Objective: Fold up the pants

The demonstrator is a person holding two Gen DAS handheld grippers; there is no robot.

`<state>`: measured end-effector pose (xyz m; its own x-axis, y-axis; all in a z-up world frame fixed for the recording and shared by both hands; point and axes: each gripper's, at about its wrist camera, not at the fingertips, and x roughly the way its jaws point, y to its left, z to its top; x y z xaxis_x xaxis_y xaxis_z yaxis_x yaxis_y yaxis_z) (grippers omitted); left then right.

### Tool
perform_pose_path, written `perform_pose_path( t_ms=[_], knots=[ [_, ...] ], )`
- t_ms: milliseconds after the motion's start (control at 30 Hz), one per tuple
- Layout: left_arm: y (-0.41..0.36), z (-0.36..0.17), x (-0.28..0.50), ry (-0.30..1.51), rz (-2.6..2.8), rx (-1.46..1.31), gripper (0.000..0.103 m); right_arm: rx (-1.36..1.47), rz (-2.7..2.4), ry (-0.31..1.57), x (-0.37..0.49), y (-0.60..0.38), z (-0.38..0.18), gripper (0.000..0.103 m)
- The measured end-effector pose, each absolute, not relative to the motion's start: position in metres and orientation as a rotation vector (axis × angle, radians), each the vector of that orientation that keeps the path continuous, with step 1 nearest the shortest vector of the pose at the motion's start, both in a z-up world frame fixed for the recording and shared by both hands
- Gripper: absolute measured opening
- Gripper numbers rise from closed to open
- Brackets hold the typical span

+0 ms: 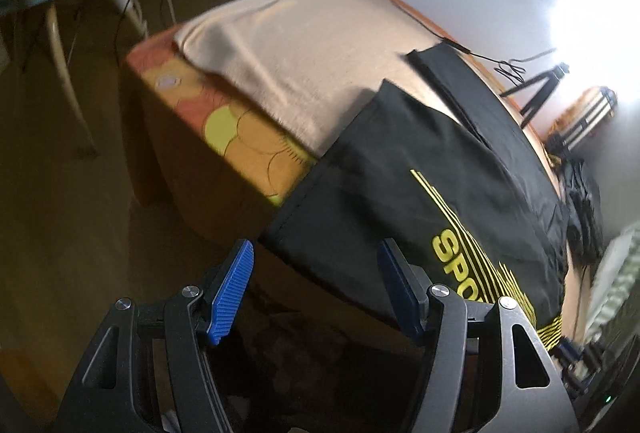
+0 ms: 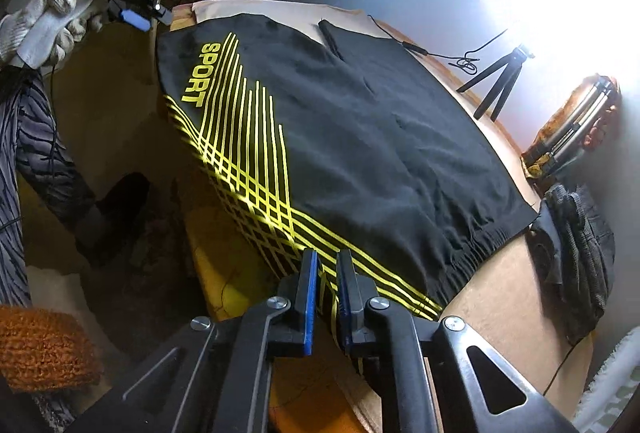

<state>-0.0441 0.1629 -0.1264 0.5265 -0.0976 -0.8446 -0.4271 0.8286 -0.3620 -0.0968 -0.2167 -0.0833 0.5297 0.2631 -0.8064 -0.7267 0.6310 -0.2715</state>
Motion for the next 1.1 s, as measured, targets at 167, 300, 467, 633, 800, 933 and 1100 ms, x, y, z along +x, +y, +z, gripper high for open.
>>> perform_pose_path(
  t_ms=[167,300,467,633,800,933,1100],
  knots=[
    [0.165,-0.141,-0.040,1.019,0.212,-0.669,0.064,-0.651,0.642,0.807,-0.097,-0.216,-0.084,0.008],
    [0.164,-0.146,-0.039,1.018,0.215,-0.697,0.062,-0.641,0.631,0.811,-0.096,-0.218,-0.085,0.008],
    [0.168,-0.149,-0.039,1.003,0.228,-0.715,0.039,-0.626,0.644,0.804,-0.097,-0.219,-0.082,0.008],
    [0.166,-0.143,-0.041,0.973,0.252,-0.683,0.010,-0.638,0.669,0.808,-0.102,-0.218,-0.086,0.029],
    [0.159,-0.132,-0.040,0.925,0.231,-0.646,0.004,-0.635,0.714,0.807,-0.108,-0.217,-0.086,0.047],
    [0.152,-0.120,-0.037,0.885,0.196,-0.618,0.002,-0.672,0.710,0.812,-0.110,-0.214,-0.093,0.052],
    [0.149,-0.104,-0.026,0.834,0.162,-0.615,0.002,-0.679,0.699,0.846,-0.105,-0.214,-0.100,0.037]
  ],
)
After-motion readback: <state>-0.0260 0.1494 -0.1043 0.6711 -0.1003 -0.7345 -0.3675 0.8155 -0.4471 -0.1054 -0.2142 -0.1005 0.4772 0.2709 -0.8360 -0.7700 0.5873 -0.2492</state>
